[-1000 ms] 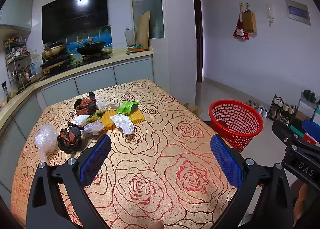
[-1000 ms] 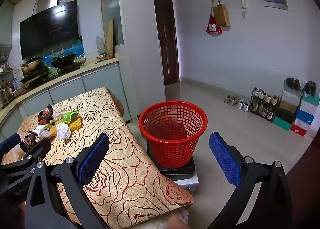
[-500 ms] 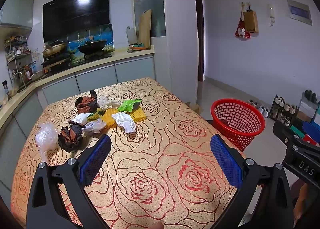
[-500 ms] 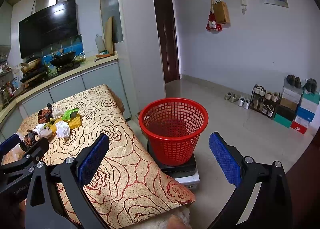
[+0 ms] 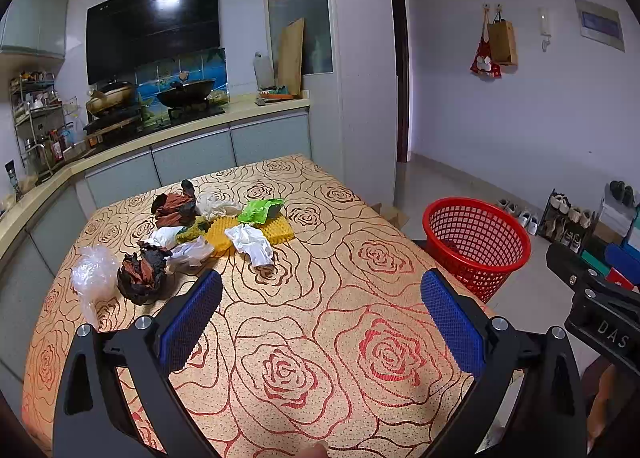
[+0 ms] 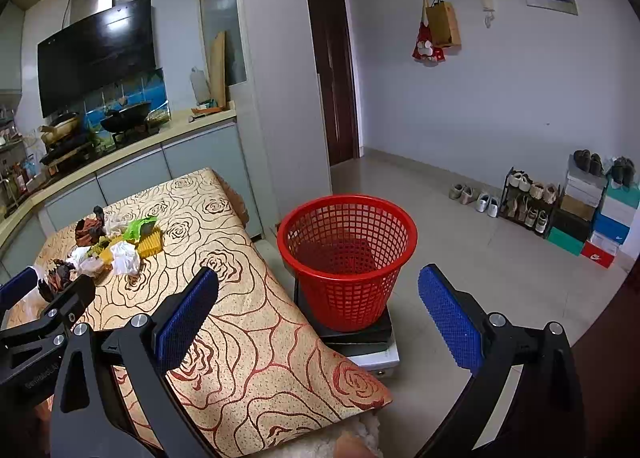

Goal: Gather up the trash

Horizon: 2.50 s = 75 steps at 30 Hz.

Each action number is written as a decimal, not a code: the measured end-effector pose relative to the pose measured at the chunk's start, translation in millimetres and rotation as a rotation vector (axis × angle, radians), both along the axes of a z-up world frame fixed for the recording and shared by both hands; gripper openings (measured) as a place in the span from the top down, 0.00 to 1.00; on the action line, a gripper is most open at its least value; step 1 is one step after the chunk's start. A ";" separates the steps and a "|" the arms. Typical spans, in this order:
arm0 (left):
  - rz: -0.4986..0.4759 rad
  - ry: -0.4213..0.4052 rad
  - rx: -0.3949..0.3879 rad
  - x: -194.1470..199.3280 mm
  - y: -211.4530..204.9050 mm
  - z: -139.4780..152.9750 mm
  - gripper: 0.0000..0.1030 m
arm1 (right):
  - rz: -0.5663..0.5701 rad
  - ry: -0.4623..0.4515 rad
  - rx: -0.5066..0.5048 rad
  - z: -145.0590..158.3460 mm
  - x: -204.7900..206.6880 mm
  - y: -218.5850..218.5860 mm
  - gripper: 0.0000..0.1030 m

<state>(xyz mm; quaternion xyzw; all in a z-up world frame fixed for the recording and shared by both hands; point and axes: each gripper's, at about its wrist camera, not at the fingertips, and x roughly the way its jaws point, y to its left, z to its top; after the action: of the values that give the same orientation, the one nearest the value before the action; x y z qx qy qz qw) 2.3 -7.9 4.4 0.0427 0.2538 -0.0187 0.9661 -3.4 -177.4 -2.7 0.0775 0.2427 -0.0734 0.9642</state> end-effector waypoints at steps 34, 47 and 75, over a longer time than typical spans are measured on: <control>0.010 0.004 -0.015 -2.5 11.9 -1.5 0.07 | 0.003 0.003 -0.006 -0.4 -0.8 7.5 0.05; 0.078 0.041 -0.031 8.0 37.2 -10.3 0.07 | 0.070 0.007 -0.006 1.2 11.8 22.1 0.05; 0.516 0.229 -0.166 78.7 306.6 -48.2 0.07 | 0.404 0.171 -0.077 -11.0 121.3 170.8 0.05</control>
<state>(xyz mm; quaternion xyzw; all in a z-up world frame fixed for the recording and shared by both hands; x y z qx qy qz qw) 80.9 298.8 -43.8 -0.1049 0.3614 0.2020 0.9042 118.0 -6.6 -13.7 -0.0164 0.3311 0.1058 0.9375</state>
